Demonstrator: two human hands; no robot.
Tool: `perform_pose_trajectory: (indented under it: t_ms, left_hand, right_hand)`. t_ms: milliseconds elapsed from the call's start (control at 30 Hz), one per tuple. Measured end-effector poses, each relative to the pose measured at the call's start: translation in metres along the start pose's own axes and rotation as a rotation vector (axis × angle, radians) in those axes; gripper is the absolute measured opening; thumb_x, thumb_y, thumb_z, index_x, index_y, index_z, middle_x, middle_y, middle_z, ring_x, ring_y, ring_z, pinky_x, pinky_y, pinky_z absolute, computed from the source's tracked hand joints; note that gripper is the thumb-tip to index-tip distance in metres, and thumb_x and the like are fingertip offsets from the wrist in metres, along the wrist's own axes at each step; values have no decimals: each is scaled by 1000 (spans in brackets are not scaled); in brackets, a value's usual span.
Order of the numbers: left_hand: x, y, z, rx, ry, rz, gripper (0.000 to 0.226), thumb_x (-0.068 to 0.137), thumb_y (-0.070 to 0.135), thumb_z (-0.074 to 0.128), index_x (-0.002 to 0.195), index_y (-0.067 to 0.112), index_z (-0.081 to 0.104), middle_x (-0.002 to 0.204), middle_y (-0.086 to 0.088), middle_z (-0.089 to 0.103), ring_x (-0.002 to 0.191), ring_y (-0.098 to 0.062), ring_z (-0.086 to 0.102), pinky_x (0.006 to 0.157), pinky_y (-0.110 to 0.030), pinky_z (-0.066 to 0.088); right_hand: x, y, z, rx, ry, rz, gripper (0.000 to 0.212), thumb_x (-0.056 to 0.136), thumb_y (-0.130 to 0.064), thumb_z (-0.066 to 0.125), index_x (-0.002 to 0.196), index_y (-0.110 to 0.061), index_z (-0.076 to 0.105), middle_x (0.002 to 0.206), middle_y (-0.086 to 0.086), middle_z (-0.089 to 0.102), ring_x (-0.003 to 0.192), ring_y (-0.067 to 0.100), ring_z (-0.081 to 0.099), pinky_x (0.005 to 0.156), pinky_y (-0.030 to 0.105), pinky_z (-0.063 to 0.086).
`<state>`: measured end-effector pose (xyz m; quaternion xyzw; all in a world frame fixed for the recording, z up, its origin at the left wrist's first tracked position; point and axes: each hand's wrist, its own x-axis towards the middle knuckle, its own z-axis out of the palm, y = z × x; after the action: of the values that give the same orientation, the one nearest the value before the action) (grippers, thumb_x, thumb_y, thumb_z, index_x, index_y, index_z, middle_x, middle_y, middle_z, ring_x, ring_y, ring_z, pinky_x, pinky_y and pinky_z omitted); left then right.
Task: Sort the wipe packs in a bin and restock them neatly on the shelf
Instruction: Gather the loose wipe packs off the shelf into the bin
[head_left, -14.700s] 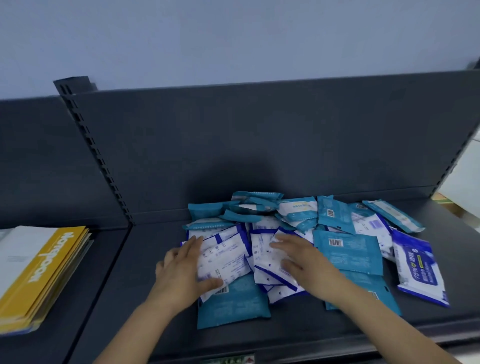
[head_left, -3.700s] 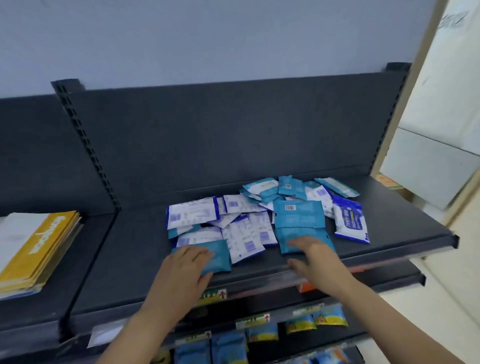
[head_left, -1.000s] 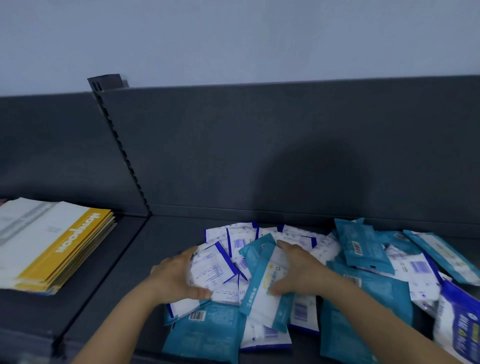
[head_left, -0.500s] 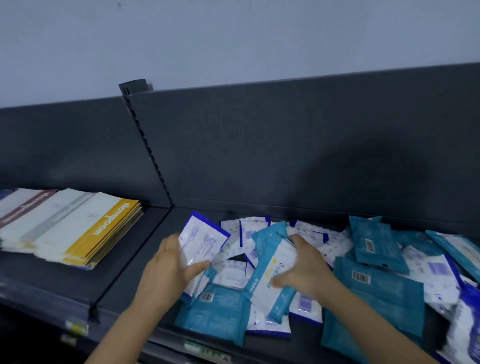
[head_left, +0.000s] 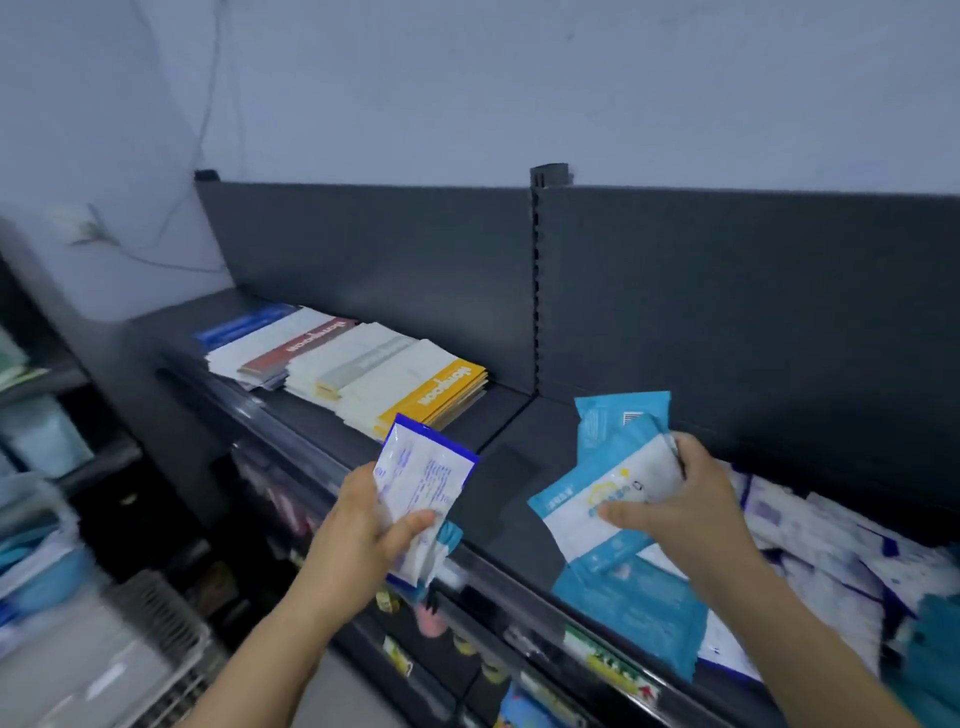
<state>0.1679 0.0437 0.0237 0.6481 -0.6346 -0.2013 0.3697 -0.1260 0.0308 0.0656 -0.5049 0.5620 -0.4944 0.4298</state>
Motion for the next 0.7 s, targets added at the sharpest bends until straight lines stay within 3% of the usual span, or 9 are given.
perform_pose_trajectory:
  t_ms: [67, 200, 333, 467, 600, 700]
  left_hand:
    - [-14, -30, -34, -68, 59, -51, 36, 80, 42, 72, 104, 39, 45, 106, 15, 54, 99, -8, 57, 85, -37, 50]
    - [-42, -98, -116, -79, 184, -136, 35, 80, 31, 74, 96, 39, 45, 103, 16, 53, 95, -5, 56, 76, -20, 43]
    - [-71, -171, -205, -10, 280, -249, 36, 81, 31, 73, 97, 37, 41, 103, 7, 55, 92, -10, 55, 77, -33, 46]
    - [-110, -233, -278, 72, 352, -411, 39, 82, 41, 70, 102, 26, 40, 96, 9, 56, 83, -10, 56, 66, -32, 45]
    - [-144, -271, -332, 93, 460, -468, 34, 82, 33, 72, 89, 33, 38, 91, 17, 52, 81, -2, 52, 62, -27, 41]
    - [-165, -300, -359, 110, 516, -556, 36, 80, 34, 73, 98, 30, 41, 98, 8, 56, 88, -16, 57, 70, -35, 45]
  right_hand:
    - [-5, -5, 49, -11, -65, -3, 55, 57, 11, 81, 89, -21, 51, 88, 4, 66, 76, 18, 65, 59, 33, 54]
    - [-21, -15, 164, -67, -200, -27, 54, 56, 9, 82, 88, -21, 51, 90, 2, 65, 77, 16, 63, 60, 32, 52]
    - [-43, -16, 287, -82, -333, -50, 57, 52, 12, 83, 91, -17, 53, 89, 6, 65, 81, 26, 64, 68, 39, 54]
    - [-67, -23, 393, -77, -465, -27, 56, 57, 15, 80, 92, -18, 50, 88, 4, 64, 73, 19, 63, 48, 23, 51]
    - [-90, -24, 479, -135, -619, -32, 57, 61, 9, 80, 101, -19, 51, 94, 4, 65, 81, 15, 65, 63, 30, 54]
    - [-100, -25, 535, -159, -698, -44, 57, 61, 7, 80, 102, -20, 51, 96, 1, 64, 82, 13, 64, 63, 27, 51]
